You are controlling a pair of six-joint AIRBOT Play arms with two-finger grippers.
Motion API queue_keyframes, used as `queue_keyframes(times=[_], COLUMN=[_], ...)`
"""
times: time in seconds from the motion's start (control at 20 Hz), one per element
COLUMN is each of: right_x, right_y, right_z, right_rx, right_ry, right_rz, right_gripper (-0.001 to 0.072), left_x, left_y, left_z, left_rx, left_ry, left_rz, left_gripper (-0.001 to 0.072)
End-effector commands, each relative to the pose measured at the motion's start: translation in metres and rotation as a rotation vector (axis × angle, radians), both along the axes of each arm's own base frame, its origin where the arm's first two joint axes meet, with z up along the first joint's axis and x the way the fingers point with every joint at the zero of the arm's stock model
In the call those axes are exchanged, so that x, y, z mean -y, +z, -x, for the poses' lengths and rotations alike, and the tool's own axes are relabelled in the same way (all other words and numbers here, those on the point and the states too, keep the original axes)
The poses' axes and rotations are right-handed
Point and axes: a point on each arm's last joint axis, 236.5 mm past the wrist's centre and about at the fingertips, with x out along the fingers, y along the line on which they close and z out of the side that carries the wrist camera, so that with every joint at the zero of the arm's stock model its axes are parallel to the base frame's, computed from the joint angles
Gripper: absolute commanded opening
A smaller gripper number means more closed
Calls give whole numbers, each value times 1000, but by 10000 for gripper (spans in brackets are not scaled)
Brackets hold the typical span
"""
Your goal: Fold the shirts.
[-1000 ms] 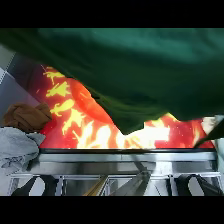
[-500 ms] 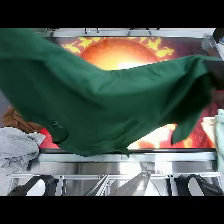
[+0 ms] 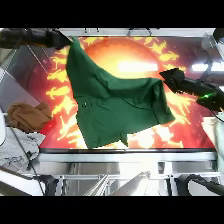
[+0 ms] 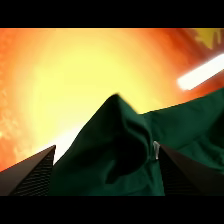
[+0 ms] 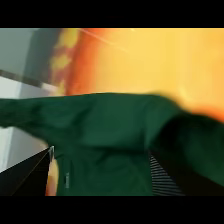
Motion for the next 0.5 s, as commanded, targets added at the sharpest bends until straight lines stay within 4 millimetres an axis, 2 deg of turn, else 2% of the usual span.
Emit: queue_keyframes(times=[0.0,0.1,0.2,0.25,0.35,0.45], right_x=[39,77,98,101,102,103], right_y=[-35,-47,-68,-79,-101,-119], right_z=[-5,18,51,68,95,105], right_rx=[-58,-125,-213,-259,-342,-383], right_ry=[55,83,151,206,307,350], right_rz=[46,93,151,190,289,371], right_gripper=[647,646,646,646,646,646], left_x=[-40,-70,-88,-88,-75,-55], left_y=[-60,-75,-91,-101,-122,-150], left_z=[-11,20,63,87,136,178], left_rx=[-212,-355,-522,-612,-777,-895], left_ry=[131,159,152,128,81,71], left_rz=[59,80,102,110,129,146], left_gripper=[711,710,708,708,691,691])
